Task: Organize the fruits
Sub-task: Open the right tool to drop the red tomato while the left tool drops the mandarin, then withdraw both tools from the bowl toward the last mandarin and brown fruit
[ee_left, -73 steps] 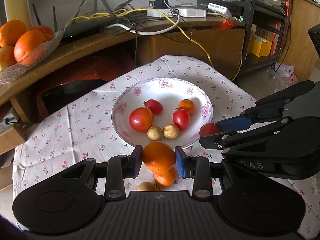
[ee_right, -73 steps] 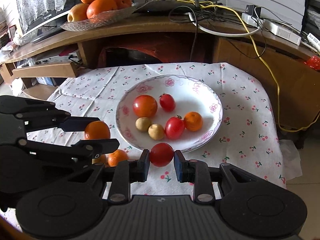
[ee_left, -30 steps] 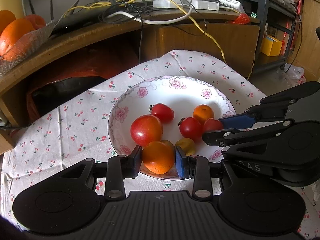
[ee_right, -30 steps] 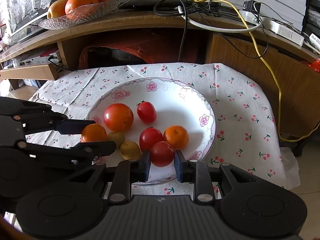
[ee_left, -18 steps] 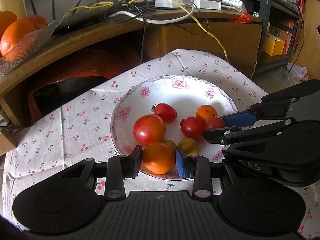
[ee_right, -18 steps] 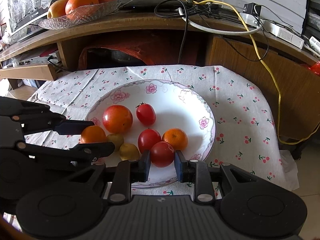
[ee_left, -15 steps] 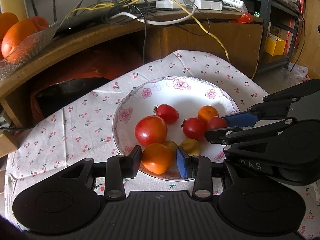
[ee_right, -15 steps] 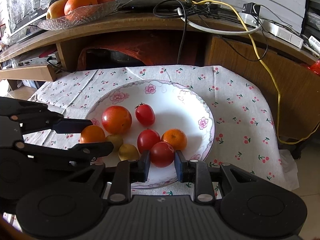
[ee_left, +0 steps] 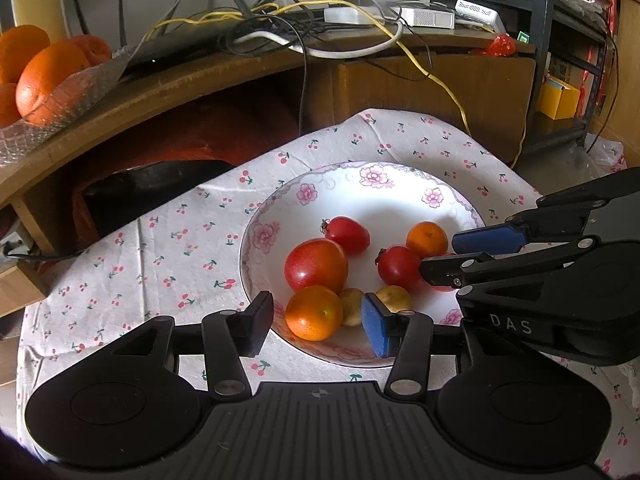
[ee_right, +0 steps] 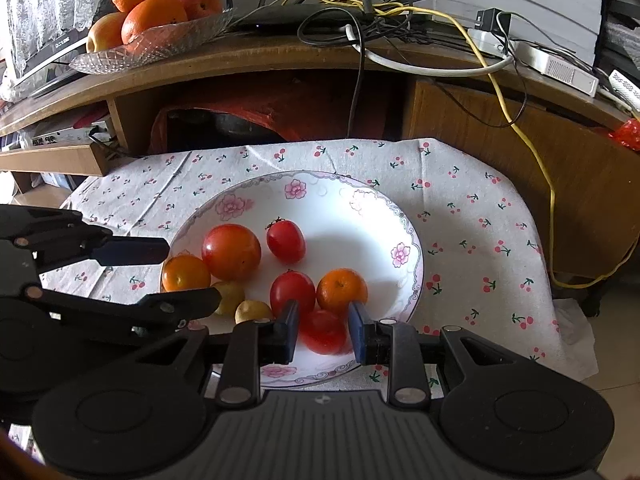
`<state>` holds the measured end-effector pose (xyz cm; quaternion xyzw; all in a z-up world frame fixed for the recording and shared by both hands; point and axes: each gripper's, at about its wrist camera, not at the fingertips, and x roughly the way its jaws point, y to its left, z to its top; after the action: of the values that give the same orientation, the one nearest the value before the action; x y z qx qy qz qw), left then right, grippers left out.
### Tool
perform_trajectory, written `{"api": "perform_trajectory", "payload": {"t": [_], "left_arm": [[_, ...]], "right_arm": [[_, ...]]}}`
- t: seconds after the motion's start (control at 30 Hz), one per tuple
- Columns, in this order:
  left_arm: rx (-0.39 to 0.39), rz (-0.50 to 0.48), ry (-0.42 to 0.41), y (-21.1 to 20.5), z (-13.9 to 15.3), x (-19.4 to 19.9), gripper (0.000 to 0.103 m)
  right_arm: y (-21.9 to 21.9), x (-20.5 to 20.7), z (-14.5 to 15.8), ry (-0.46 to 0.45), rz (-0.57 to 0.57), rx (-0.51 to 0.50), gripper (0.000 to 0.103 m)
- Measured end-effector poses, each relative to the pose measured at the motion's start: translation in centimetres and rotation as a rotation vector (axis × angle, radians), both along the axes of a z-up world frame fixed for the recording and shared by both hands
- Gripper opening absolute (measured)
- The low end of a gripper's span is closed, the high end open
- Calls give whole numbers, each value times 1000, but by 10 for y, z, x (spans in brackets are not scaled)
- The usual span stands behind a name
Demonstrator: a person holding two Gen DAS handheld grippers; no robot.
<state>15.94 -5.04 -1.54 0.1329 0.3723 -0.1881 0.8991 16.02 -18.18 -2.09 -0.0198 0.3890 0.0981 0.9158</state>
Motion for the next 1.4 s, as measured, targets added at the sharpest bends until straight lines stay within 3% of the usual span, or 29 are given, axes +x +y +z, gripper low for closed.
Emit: {"api": "perform_trajectory", "payload": {"t": [0.9, 1.4], "left_arm": [[0, 31, -40, 11, 17, -8, 72], [29, 22, -33, 27, 30, -45, 75]], "right_arm": [[0, -9, 12, -50, -6, 30, 33], [17, -36, 18, -40, 68, 4, 33]]}}
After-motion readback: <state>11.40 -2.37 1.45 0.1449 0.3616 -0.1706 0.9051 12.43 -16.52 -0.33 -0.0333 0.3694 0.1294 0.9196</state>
